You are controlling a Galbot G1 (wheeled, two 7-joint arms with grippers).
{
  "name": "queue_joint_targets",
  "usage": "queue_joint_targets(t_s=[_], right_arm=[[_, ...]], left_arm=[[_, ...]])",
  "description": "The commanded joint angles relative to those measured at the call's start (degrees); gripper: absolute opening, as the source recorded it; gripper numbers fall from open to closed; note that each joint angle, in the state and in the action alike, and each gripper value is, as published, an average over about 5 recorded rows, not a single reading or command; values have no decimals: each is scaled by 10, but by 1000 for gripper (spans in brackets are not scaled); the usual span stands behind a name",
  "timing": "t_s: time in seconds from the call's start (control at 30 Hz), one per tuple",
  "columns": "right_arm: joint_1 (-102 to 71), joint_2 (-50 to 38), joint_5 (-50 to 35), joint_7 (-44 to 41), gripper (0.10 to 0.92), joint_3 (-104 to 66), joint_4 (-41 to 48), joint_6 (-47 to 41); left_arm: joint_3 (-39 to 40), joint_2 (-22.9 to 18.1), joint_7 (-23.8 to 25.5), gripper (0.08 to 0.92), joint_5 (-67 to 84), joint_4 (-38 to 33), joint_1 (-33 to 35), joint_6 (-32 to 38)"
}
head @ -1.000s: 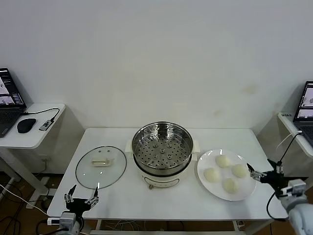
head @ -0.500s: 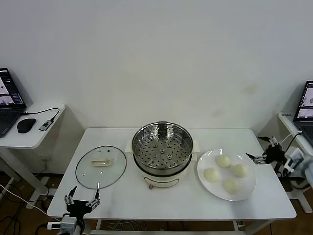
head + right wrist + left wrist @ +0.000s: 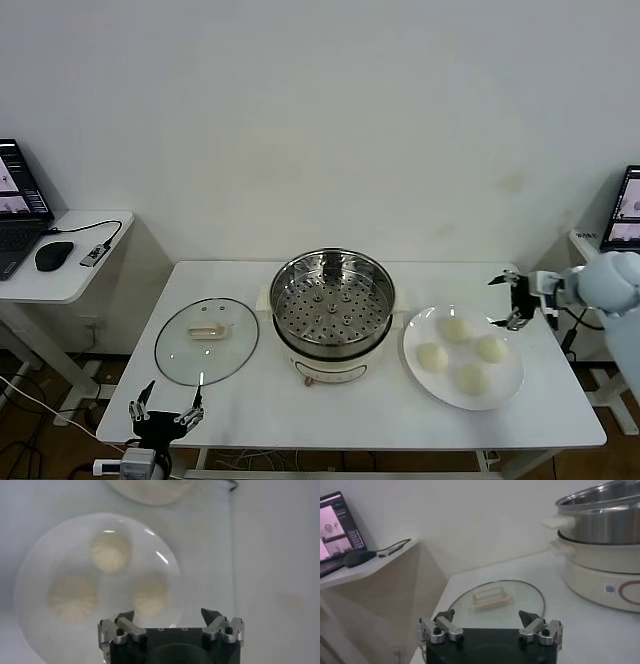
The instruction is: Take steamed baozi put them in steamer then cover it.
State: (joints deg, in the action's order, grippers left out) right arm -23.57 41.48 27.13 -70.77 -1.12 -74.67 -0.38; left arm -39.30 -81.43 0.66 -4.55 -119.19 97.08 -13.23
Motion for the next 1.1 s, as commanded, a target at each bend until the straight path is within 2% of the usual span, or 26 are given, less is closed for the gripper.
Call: queue_joint_targets(t_s=[0.03,0.4,1.1], right_arm=[[75,57,64,-33,823,101,94,30],[63,103,93,13,823,83,163,28],[61,138,110,54,823,77,203,16]], left_arm=[[0,-1,0,823,-3,-1,4,0],[2,0,1,823,-5,4,3,1],[6,6,2,823,-5,17,-3,1]])
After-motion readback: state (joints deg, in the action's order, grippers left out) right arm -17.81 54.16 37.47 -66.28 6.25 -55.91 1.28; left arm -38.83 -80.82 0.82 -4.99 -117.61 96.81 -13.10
